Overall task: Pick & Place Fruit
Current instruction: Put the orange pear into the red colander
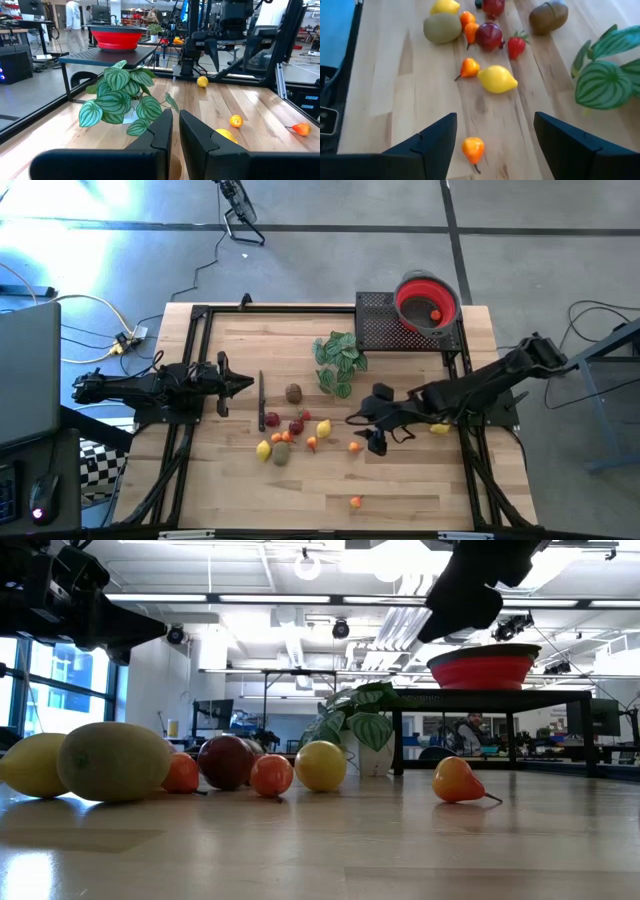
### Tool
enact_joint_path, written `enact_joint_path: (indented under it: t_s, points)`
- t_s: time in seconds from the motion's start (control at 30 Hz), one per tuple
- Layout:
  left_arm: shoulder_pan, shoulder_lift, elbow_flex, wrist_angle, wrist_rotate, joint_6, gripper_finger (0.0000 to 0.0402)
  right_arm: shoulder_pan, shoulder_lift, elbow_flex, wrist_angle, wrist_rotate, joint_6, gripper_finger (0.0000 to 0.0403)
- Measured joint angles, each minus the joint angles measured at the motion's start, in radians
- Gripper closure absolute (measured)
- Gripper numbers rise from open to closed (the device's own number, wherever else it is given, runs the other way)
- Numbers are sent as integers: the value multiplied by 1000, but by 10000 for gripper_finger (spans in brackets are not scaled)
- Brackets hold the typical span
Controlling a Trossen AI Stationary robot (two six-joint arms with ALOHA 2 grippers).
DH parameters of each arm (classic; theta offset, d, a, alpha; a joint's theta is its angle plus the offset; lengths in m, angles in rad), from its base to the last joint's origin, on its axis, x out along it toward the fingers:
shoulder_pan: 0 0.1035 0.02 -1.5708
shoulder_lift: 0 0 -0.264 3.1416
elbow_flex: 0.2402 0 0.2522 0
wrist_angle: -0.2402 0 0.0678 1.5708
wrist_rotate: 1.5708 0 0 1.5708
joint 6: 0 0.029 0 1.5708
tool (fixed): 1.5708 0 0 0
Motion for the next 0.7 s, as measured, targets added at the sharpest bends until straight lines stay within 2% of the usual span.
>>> enact_joint_path:
  t_s: [0.7]
  points:
    - [0,0,0,0,0,0,368,0,24,0,4,-24,34,148]
